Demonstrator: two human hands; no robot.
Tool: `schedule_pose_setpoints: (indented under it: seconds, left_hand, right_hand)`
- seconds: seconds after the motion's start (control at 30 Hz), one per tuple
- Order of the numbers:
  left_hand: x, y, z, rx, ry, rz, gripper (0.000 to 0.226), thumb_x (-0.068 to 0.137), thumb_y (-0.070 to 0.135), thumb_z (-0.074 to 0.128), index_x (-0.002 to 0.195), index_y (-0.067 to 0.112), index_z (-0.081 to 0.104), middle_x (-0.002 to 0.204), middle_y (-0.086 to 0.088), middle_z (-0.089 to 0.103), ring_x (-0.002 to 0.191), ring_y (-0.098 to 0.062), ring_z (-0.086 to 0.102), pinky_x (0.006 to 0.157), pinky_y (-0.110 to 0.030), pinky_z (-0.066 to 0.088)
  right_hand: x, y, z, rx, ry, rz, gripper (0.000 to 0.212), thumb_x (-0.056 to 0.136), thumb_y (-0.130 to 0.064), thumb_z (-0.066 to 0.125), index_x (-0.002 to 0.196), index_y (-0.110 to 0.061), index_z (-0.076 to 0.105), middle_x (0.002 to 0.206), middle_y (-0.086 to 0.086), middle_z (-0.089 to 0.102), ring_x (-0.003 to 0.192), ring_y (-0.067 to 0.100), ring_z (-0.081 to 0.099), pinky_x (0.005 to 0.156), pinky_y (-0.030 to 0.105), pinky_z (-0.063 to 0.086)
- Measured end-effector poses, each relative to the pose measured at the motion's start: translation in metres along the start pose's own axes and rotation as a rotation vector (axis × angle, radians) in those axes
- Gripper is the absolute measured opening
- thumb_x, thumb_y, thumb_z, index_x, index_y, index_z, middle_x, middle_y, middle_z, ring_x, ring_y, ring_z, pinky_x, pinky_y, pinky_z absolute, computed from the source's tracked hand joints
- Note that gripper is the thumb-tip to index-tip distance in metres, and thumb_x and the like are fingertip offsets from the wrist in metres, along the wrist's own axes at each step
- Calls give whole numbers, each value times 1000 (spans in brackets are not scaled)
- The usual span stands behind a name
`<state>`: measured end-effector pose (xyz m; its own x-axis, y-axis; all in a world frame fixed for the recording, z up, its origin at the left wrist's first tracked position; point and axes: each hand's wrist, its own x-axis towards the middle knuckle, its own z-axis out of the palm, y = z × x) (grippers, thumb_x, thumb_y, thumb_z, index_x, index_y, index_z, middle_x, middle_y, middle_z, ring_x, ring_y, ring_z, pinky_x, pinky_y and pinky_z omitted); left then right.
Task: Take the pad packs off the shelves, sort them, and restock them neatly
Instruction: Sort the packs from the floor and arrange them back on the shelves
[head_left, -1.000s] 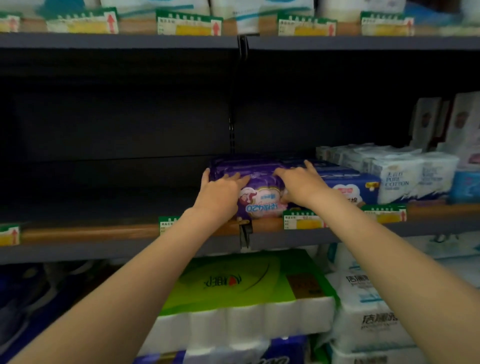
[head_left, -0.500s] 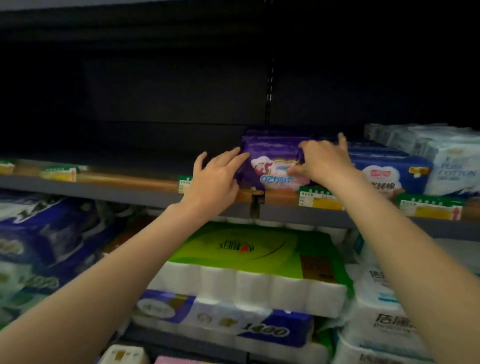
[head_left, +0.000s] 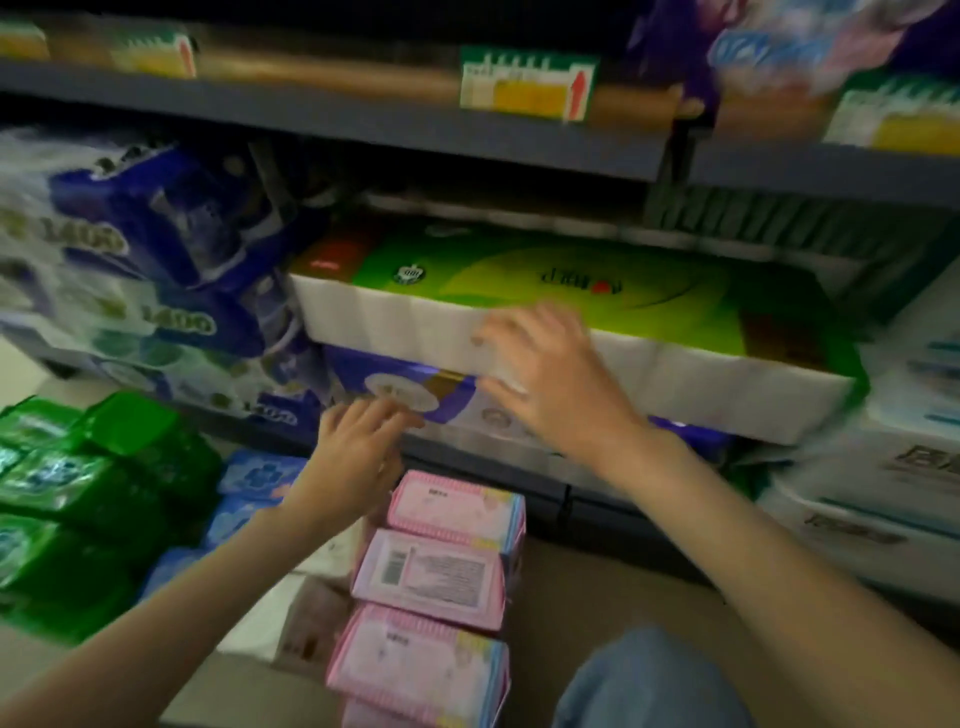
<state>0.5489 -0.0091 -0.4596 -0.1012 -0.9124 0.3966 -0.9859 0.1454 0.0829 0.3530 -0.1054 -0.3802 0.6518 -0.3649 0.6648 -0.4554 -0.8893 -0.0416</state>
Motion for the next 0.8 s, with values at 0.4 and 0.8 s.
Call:
schedule_pose_setpoints:
  seconds: [0.4,0.8]
  left_hand:
    - [-57,-19,99,170,-905,102,52,93,34,50,142,25,33,151,1,27,139,-18,27,118,-45,0]
    - [-41,-25,111,157,-924,93,61,87,38,59,140,20,35,144,-4,36,134,-22,35,116,-47,12]
  right_hand:
    - [-134,0,138,27,-1207,273,60,93,-23,54,147,-24,26,158,7,3,143,29,8,116,43,14]
    - [-129,5,176,138,-1083,417,43,80,-36,66,114,-23,43,124,5,42,115,25,42,94,34,32]
